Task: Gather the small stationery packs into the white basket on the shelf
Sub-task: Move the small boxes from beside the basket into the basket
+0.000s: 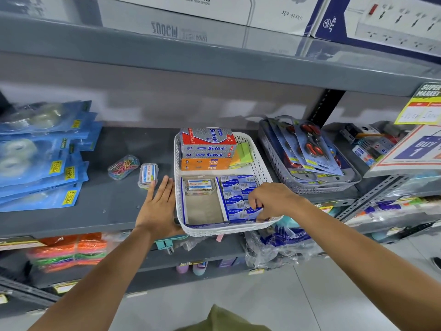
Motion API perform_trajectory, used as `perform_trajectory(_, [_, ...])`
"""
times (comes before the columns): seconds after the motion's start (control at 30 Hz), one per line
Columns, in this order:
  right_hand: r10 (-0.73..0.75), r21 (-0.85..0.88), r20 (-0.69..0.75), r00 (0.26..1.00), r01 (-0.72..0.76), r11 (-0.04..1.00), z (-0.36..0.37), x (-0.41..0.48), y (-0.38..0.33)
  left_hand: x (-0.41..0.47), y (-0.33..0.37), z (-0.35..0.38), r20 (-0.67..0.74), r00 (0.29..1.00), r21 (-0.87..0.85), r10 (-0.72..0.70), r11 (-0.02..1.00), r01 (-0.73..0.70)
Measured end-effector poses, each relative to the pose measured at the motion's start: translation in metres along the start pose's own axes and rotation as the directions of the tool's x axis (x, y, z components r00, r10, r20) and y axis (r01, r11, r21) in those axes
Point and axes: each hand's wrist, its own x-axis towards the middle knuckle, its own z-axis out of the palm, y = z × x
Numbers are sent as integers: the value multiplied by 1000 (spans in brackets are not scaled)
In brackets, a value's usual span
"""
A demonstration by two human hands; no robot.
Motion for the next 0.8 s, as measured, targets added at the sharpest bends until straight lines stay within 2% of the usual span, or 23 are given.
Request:
perform_trajectory(0.27, [-1,61,35,999,-1,998,-6,3,1,1,-1,1,1,1000,-4,4,1000,-4])
perform_trajectory(0.67, [-54,3,63,997,53,999,-6,19,-4,1,0,1,-3,1000,-1,-7,1000,7])
perform_trajectory(0.8, [-47,53,87,995,43,998,-11,17,-2,0,1,-2,1,1000,-23,-5,1000,5])
